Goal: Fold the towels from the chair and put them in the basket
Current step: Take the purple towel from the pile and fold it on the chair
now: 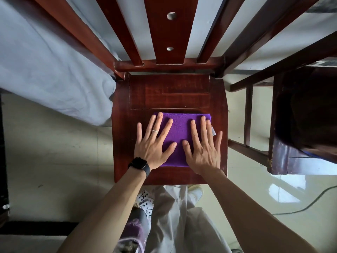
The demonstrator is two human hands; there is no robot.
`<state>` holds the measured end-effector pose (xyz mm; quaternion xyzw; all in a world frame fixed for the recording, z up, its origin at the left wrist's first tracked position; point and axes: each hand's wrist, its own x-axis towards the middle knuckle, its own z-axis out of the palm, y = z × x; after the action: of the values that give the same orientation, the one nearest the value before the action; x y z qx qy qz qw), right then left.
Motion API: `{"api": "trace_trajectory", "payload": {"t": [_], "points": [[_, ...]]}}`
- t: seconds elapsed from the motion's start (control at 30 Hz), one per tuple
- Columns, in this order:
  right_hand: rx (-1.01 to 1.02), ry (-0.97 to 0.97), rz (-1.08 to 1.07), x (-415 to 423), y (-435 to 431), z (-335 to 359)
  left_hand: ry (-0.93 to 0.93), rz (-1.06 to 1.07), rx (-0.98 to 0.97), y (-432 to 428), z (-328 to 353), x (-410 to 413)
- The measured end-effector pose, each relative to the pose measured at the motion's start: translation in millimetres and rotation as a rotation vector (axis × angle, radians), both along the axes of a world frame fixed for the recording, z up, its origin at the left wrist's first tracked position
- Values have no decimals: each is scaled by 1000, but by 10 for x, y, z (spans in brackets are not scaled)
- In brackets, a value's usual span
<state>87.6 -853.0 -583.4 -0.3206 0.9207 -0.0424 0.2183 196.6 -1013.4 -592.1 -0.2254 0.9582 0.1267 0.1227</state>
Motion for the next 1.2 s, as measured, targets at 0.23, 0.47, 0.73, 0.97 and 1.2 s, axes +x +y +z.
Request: {"api": "trace_trajectory", "payload": {"t": [0.23, 0.47, 0.73, 0.97, 1.2], "points": [[-256, -207, -616, -123, 57, 316, 194, 374, 283, -35, 316, 160], [-189, -594, -993, -326, -26, 358, 68, 1004, 756, -175, 497, -163], [-328, -818, -1021, -354, 171, 429, -68, 961, 815, -288, 463, -218], [-487, -1077, -1074, -166, 734, 723, 21, 999, 1182, -38, 732, -49], [-637, -1144, -1109, 101, 1626, 1876, -18, 864, 1305, 683, 1757, -27]]}}
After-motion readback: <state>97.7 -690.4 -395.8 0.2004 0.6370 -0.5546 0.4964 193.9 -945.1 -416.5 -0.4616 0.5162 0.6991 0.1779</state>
